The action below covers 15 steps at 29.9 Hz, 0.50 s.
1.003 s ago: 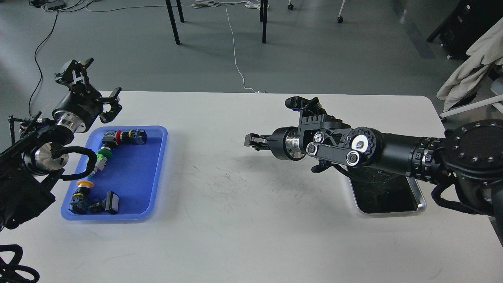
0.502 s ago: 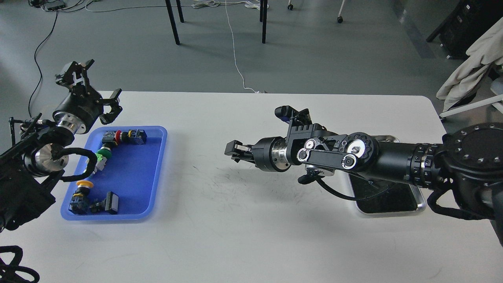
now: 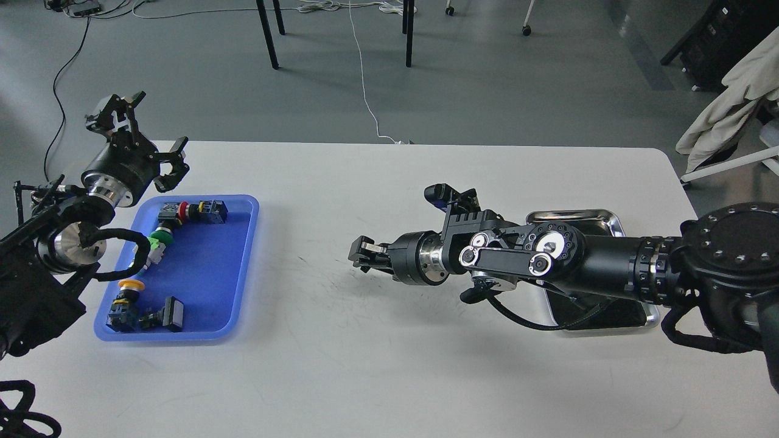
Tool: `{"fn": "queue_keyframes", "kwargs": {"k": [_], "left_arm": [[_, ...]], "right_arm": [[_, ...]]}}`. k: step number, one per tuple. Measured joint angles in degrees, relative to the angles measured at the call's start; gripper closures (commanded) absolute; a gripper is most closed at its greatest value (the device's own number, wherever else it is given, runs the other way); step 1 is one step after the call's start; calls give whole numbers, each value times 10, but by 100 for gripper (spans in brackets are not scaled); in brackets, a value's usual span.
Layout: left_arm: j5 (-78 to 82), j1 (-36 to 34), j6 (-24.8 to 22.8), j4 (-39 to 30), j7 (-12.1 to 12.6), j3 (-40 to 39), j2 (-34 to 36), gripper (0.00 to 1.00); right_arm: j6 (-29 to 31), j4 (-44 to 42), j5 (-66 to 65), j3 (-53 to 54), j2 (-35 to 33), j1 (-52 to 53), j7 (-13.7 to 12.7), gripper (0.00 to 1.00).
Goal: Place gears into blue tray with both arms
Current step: 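Carry the black part with the right gripper toward the table center, then release the black part on the table and retract the right arm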
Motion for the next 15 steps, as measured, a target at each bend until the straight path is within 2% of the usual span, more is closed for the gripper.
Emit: {"fn": "queue_keyframes", "kwargs": {"k": [3,13,15], "left_arm": [[0,0,0,0,0,0,0,1],[0,1,0,0,0,0,2,1],[0,1,0,0,0,0,2,1]], "right_arm": [[0,0,0,0,0,-1,0,64],[3,5,0,0,0,-1,0,54],[3,4,0,5,0,-1,0,44]]}}
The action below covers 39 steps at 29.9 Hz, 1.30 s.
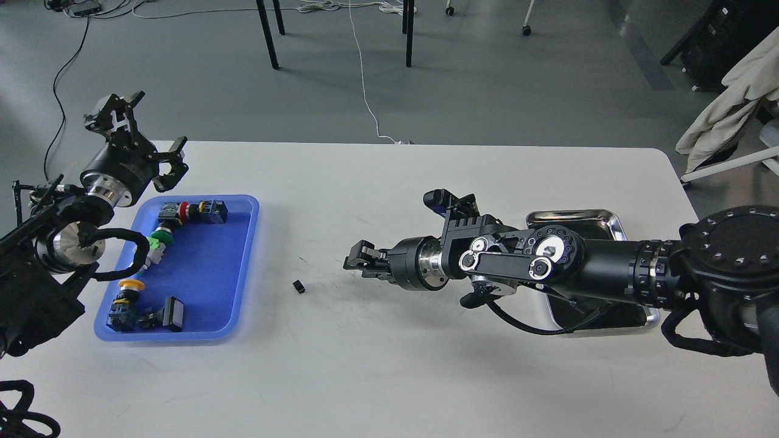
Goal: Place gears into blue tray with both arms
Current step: 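Release the black part on the table and retract the right arm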
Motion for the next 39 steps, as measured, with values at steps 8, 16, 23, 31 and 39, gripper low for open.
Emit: {"fn": "queue_keyframes", "kwargs": {"k": [8,16,23,31,39], "left_arm": [[0,2,1,2,0,1,0,1],[0,3,1,3,0,1,2,1],[2,2,-1,-2,2,1,12,1],[37,2,-1,-23,2,1,46,1],[50,12,30,-192,1,39,157,1]], "right_arm": [[-2,-30,0,63,0,0,0,16],[-1,-104,0,204,0,-36,-1,7],[3,-127,0,376,0,-73,-3,6],[9,-117,6,588,-11,-155,-2,5],[43,-55,82,769,-104,-272,-1,5]]}}
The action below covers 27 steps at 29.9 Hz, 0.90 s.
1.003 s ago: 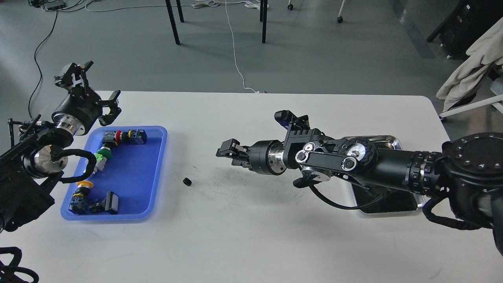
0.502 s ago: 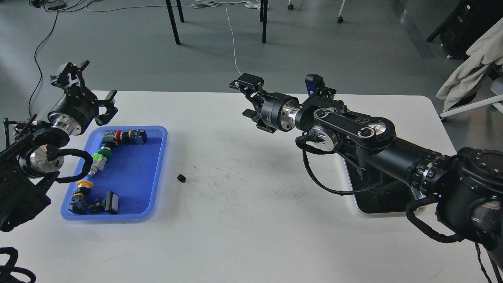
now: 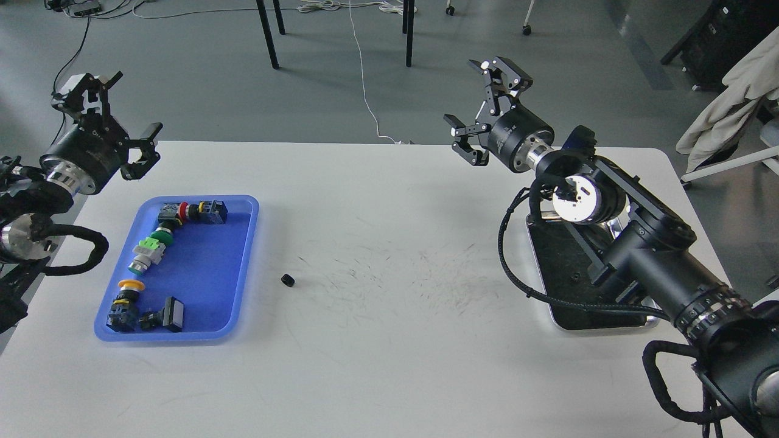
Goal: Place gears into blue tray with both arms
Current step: 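Release the black part on the table and retract the right arm, then reach the left gripper toward the black part on the table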
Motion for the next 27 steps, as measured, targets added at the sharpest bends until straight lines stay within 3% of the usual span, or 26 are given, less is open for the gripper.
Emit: {"fn": "queue_keyframes", "kwargs": {"k": [6,13,19,27], "left_arm": [[51,15,26,-168,0,26,101,1],[248,46,38,-335,0,27,181,1],[522,77,67,-381,-1,28,179,1],[822,90,90,-388,-2,52,140,1]], "right_arm": [[49,19,94,59,-90,-91,0,5],[103,20,134,97,-126,-175,3,5],[111,19,135,100,-127,-191,9,5],[113,18,134,91,-125,-191,12,5]]}}
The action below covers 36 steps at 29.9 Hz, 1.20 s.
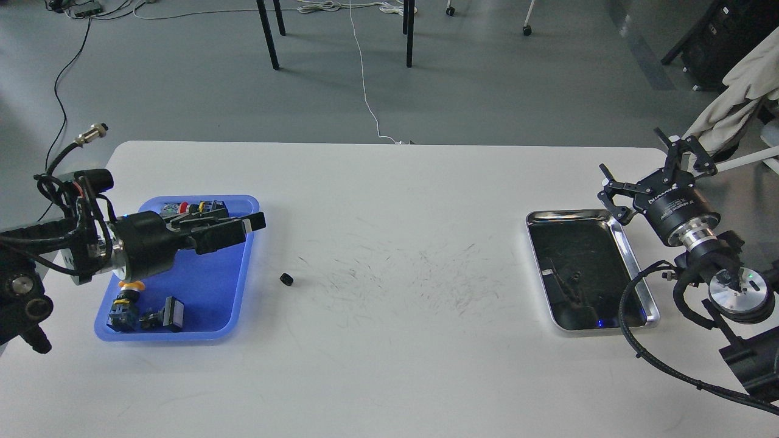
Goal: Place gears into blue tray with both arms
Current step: 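Reach the left gripper toward the black part on the table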
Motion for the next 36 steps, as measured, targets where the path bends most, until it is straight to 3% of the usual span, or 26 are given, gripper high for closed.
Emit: {"fn": "queue_keyframes", "kwargs": {"k": [13,23,36], "left_arm": [[372,3,107,35,1,47,-99,3],[388,8,156,127,-7,63,-131,6],[388,9,173,169,-12,87,-168,13]], "right_arm": [[0,0,-1,-2,3,0,0,5],[0,0,-2,-5,4,0,0,5],[1,0,-7,-6,2,2,0,5]]}}
